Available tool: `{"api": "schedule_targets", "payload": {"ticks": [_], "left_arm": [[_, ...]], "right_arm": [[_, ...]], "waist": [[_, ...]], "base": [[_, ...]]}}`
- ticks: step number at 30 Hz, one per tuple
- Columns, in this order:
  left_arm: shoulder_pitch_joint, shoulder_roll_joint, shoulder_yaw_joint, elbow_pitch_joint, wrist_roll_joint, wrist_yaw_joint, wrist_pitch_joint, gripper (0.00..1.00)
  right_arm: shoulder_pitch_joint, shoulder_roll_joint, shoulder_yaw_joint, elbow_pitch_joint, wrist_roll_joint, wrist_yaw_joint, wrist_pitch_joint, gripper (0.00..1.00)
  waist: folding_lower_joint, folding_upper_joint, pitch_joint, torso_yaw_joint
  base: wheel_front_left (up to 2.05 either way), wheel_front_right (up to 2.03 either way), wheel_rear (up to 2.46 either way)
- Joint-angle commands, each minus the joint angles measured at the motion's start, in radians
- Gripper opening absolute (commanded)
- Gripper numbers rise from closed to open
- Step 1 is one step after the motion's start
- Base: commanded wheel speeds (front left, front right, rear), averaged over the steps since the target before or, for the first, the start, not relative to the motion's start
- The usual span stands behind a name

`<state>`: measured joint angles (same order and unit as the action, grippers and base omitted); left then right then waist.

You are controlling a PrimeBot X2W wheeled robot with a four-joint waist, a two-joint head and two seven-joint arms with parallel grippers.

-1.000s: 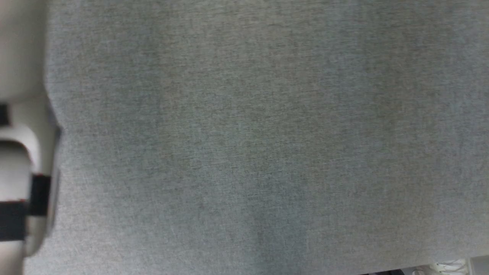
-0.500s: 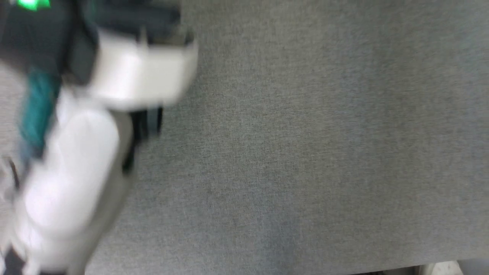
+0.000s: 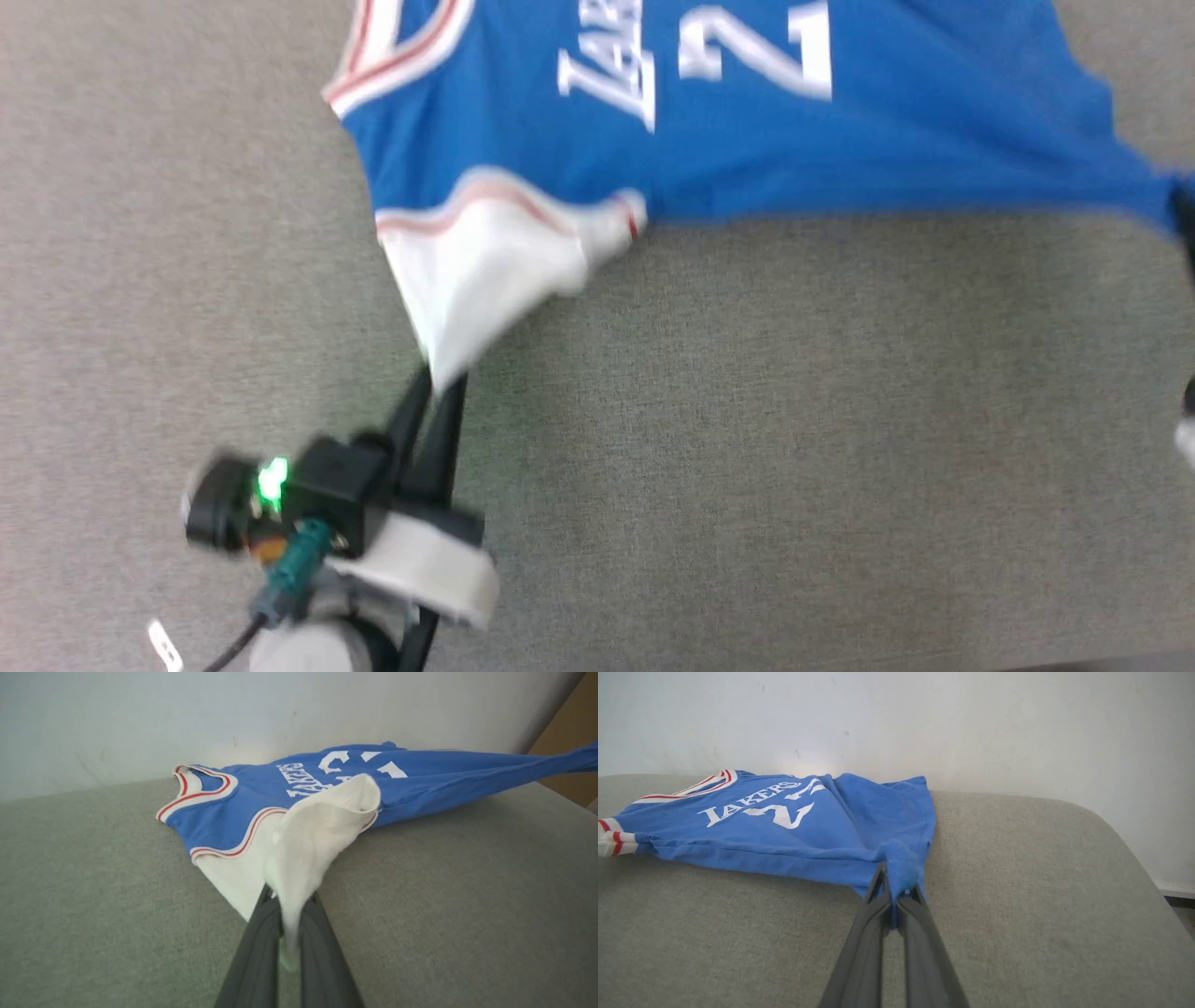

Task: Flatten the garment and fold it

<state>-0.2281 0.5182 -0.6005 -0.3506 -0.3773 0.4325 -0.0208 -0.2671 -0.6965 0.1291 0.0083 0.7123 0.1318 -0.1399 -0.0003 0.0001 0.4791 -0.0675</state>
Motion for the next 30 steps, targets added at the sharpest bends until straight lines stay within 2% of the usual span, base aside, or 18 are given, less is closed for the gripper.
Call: {"api": "schedule_targets", "payload": {"ticks": [1,8,13,23,30], "left_arm": [[0.020,0.009,-0.008,0.006,-0.011,-0.008,0.006,0.00],[0.155,0.066,-0.102,0.053,-0.115,-0.086,0.143,0.00],[0.210,0.089,-0.139,0.054,-0.196,-0.114,0.253,0.00],[0.332,0.141,-0.131,-0.008,-0.336,-0.085,0.372,0.00],[0.389,0.160,-0.129,-0.075,-0.402,-0.090,0.397,0.00]], "right_arm": [[0.022,0.008,-0.006,0.001,-0.007,-0.001,0.000,0.00],[0.198,0.013,-0.004,0.009,-0.005,-0.001,-0.003,0.00],[0.280,-0.003,0.017,0.018,0.011,-0.001,0.010,0.00],[0.426,-0.042,0.025,0.055,0.005,-0.001,0.100,0.00],[0.537,-0.054,0.018,0.001,0.055,-0.001,0.208,0.00]], "waist": [[0.0003,-0.0001,-0.058,0.013],[0.0003,-0.0001,-0.117,0.031],[0.0003,-0.0001,-0.145,0.047],[0.0003,-0.0001,-0.209,0.077],[0.0003,-0.0001,-0.239,0.093]], "base": [[0.00,0.00,0.00],[0.00,0.00,0.00],[0.00,0.00,0.00],[0.00,0.00,0.00],[0.00,0.00,0.00]]}}
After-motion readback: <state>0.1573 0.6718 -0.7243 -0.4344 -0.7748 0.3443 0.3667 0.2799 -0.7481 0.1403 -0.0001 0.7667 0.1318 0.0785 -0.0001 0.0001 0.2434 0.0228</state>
